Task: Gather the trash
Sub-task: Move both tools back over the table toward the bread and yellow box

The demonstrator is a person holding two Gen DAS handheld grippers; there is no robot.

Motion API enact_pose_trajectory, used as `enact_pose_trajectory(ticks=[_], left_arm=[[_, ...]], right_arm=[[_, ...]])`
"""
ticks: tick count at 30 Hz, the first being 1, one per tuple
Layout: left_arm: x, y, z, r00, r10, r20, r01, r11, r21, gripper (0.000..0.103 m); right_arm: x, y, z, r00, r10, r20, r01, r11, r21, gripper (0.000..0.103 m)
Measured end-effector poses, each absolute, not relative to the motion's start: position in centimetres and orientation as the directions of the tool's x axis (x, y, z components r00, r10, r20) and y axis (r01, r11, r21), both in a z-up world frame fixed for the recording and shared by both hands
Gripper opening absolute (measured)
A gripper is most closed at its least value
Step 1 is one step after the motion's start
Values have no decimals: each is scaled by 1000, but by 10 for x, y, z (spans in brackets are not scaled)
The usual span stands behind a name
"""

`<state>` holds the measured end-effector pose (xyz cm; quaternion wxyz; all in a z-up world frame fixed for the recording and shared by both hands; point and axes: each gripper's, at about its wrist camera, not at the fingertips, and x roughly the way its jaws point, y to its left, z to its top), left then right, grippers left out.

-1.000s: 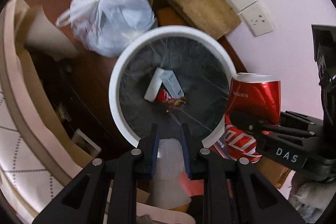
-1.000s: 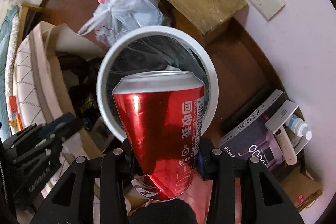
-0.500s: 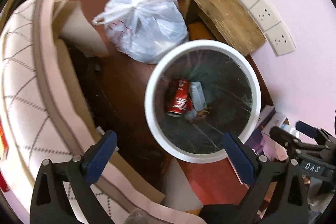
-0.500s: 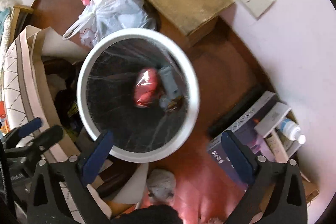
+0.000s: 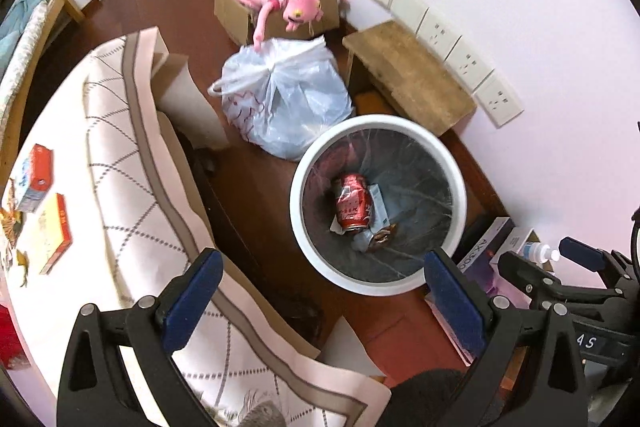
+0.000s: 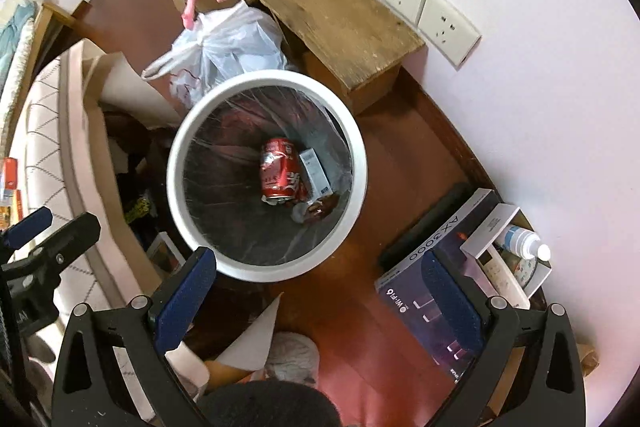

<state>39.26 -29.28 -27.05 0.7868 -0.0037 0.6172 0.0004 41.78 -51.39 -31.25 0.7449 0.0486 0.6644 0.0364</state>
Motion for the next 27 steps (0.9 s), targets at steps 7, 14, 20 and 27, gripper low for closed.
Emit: enact_pose_trajectory(ticks=[7, 14, 20, 27], left_arm=[[368, -286, -232, 314, -15, -949, -19, 1000, -22, 103], [341, -273, -194, 391, -16, -920, -28, 999, -30, 103], [314, -253, -161, 460, 12, -888, -77, 997, -26, 103], [284, -192, -147, 497, 47, -867, -197, 979, -60, 103]], right_arm=[[392, -509, -260, 203, 128, -971, 3, 991, 131, 103], [364, -502, -212, 280, 149, -948, -21, 989, 149, 103], [341, -492, -171, 347, 190, -918, -33, 981, 190, 103], [321, -457, -133, 377, 294, -879, -80, 955, 285, 103]])
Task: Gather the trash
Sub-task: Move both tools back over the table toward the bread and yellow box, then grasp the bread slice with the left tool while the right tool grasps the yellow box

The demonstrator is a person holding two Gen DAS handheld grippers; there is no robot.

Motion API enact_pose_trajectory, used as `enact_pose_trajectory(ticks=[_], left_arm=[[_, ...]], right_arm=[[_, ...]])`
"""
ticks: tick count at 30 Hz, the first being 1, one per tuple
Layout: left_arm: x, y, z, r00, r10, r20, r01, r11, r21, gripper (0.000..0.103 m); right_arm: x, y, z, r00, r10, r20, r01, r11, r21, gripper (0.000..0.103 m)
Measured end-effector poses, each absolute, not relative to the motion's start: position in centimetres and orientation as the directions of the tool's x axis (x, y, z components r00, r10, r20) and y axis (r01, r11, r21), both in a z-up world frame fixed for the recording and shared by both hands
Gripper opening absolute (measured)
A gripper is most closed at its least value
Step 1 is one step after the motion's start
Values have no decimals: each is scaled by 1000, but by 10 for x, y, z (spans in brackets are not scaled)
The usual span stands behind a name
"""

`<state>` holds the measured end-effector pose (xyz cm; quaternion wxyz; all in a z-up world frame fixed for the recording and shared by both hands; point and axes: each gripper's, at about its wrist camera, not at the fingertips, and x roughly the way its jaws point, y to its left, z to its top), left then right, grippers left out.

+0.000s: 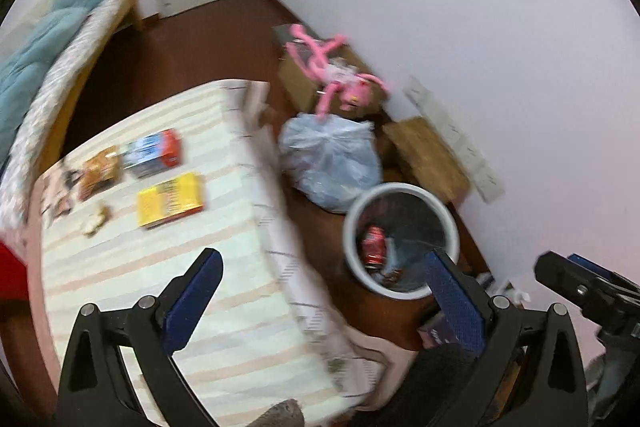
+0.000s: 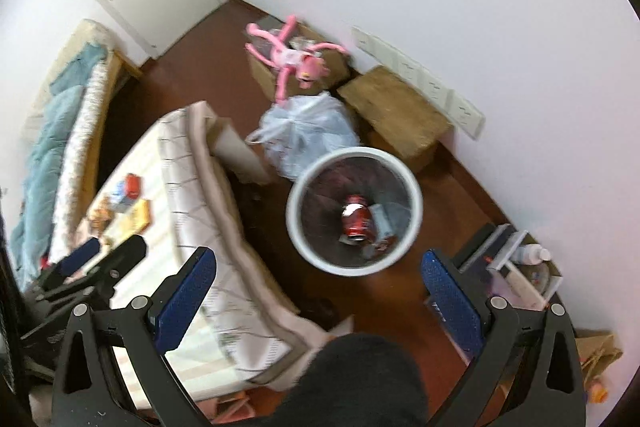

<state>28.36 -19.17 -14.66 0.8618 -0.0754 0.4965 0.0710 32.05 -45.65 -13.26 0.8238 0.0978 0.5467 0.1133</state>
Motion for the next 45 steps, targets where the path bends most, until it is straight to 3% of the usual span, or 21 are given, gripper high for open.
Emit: enact_pose_trajectory(ticks=[6, 11, 16, 24, 30, 32, 36, 42, 44, 45], left_arm=[[260, -92, -171, 430, 276, -860, -406, 910, 89, 103], [233, -4, -219, 281, 423, -861, -571, 795, 205, 103], [209, 50, -269, 157, 417, -895, -641, 733, 229, 103], [203, 104, -286, 142, 370, -918, -709, 686, 167, 103], [208, 122, -286, 177, 334, -926, -711, 693, 114, 103], [211, 127, -284, 189, 322, -928, -710, 697, 97, 103], [215, 139, -282, 234, 252, -939, -717, 697, 9, 102], [233, 155, -282, 302, 153, -941, -698, 708, -109, 102], [246, 158, -285, 297, 123, -947, -678, 725, -119, 94], [251, 157, -287, 287, 117, -951, -671, 733, -113, 83]], right_arm=[[320, -359, -134, 285, 358, -889, -251, 923, 292, 103], [333, -226, -172, 146, 300, -943, -505, 842, 190, 103], [349, -83, -232, 118, 96, -988, -782, 622, -33, 103], [365, 28, -278, 192, -13, -981, -935, 300, -187, 103], [378, 51, -305, 83, -70, -994, -973, 210, -96, 103], [383, 50, -311, 55, -66, -996, -970, 234, -69, 98], [391, 32, -303, 15, -3, -1000, -936, 351, -15, 82], [420, -27, -293, 22, 67, -998, -682, 730, 34, 79], [426, -40, -292, 5, 115, -993, -640, 763, 85, 80], [428, -45, -293, -33, 157, -987, -620, 771, 143, 82]])
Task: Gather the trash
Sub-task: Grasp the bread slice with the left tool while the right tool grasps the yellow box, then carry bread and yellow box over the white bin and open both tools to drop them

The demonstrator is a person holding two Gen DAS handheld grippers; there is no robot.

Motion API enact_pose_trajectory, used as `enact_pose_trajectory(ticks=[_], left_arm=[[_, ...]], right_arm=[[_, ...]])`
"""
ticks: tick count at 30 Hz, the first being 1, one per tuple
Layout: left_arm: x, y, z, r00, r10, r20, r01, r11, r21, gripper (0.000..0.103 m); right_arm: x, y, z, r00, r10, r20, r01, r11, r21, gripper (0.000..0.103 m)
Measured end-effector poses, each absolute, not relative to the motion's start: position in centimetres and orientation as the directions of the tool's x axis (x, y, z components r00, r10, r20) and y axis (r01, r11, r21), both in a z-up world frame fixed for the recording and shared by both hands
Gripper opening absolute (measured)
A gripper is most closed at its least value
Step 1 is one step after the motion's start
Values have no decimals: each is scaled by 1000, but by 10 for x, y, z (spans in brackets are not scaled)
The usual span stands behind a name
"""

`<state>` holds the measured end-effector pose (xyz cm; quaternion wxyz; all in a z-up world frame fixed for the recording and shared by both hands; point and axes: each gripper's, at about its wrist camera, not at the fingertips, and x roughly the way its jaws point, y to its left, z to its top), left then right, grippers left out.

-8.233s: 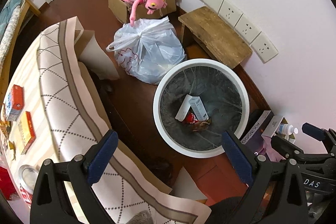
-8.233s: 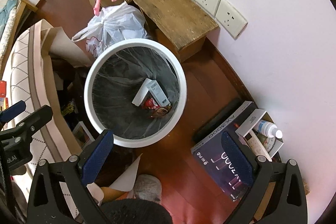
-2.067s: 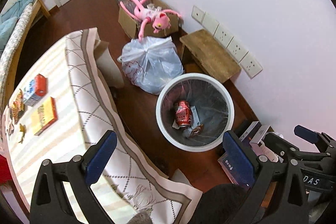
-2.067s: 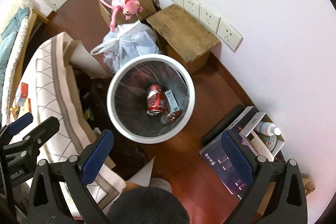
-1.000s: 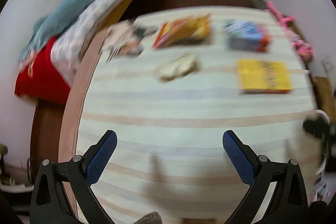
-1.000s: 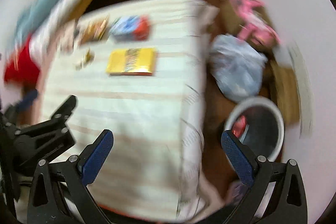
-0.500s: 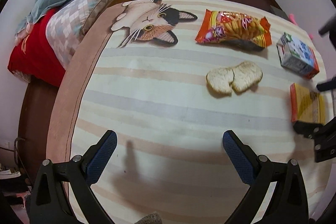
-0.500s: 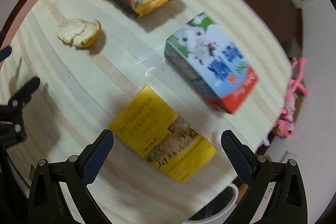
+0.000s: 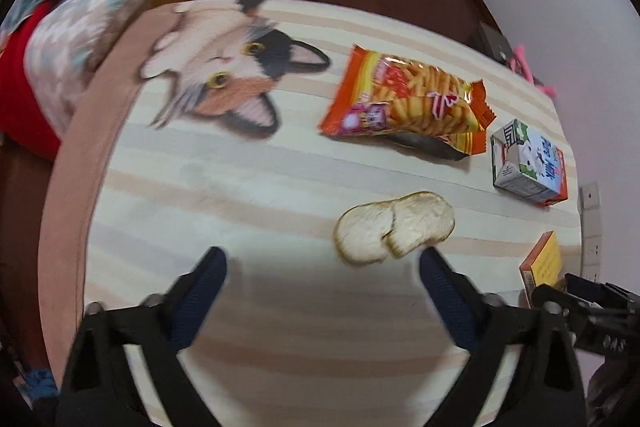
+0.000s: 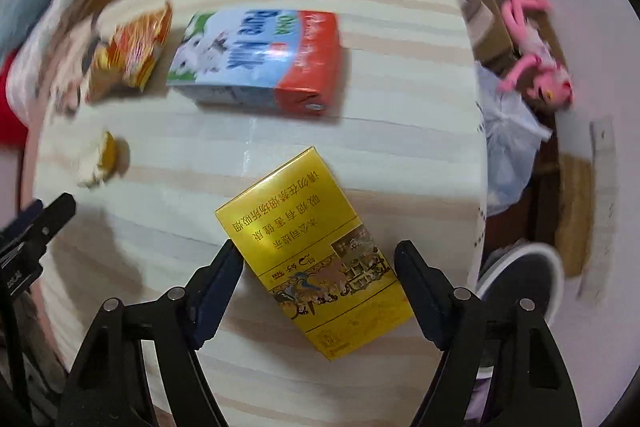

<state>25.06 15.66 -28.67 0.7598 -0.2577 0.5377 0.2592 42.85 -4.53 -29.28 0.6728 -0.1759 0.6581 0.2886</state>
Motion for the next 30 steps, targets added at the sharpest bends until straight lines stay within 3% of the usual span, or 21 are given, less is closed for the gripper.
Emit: enact_pose_trajectory(ticks=[2, 4, 5, 6, 9, 13, 30], left_arm=[[262, 155, -292, 264, 120, -957, -655, 750, -87, 75], [269, 150, -293, 251, 148, -957, -643, 764, -50, 59], [272, 145, -290, 269, 161, -950, -630, 775, -47, 48], [274, 142, -289, 283, 152, -947, -617, 784, -58, 27], [279, 130, -281, 264, 220, -939, -606, 795, 16, 6], [273, 121, -274, 272, 267, -925, -599, 799, 55, 5], [195, 69, -213, 351, 336, -874, -578, 812, 80, 4]], right_arm=[[430, -52, -292, -41, 196, -980, -611, 771, 179, 86], [429, -53, -291, -17, 196, -980, -629, 760, 163, 86], [426, -51, -288, -7, 193, -981, -643, 751, 152, 86], [422, -46, -288, 12, 182, -983, -660, 740, 129, 86], [404, -33, -291, 62, 141, -988, -699, 713, 57, 86], [392, -26, -290, 143, 102, -984, -696, 717, -26, 70], [323, -62, -238, 201, 244, -949, -647, 761, 59, 67]])
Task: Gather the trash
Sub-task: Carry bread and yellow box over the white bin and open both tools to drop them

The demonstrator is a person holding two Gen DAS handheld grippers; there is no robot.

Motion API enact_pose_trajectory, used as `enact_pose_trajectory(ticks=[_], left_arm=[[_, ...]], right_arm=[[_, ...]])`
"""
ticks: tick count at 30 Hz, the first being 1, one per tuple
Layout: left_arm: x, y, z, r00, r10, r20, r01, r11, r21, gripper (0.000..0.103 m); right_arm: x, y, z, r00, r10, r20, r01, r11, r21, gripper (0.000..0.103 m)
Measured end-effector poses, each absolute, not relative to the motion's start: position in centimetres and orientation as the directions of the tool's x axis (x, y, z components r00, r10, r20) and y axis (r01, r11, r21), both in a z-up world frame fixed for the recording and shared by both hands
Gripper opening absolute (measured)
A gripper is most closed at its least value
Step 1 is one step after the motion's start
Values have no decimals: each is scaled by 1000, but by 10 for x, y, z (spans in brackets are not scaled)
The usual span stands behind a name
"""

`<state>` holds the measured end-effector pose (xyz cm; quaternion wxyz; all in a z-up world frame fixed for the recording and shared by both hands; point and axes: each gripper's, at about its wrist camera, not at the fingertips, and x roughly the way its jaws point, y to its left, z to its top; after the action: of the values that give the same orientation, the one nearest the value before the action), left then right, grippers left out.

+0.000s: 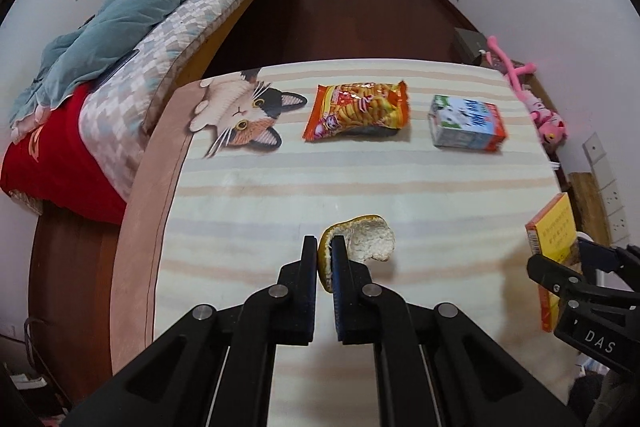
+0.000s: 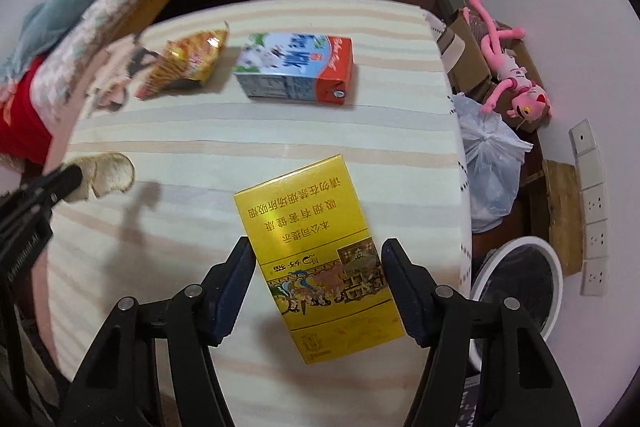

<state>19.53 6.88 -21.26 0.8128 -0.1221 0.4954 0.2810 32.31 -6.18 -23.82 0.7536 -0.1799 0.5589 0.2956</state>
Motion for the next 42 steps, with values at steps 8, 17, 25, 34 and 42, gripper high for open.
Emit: enact_pose_trajectory(ticks=[8, 17, 25, 34, 42], left_arm=[[160, 24, -170, 403, 350, -846, -552, 830, 81, 4], [176, -56, -122, 512, 334, -791, -432, 896, 100, 4], [240, -148, -108, 584, 222, -781, -256, 963, 82, 4], [331, -245, -158, 522, 104, -847, -67, 994, 81, 4], [406, -304, -263, 255, 49, -966, 118, 990, 81, 4]], right_arm=[[275, -111, -196, 160, 377, -912, -591, 777, 217, 66], [257, -188, -136, 233, 490, -840, -540, 784, 307, 65], [284, -292, -91, 364, 481, -797, -428, 847, 316, 65], [347, -417, -108, 428, 321, -845, -229, 943, 242, 65], [413, -488, -201, 278, 208, -938, -84, 978, 192, 64]])
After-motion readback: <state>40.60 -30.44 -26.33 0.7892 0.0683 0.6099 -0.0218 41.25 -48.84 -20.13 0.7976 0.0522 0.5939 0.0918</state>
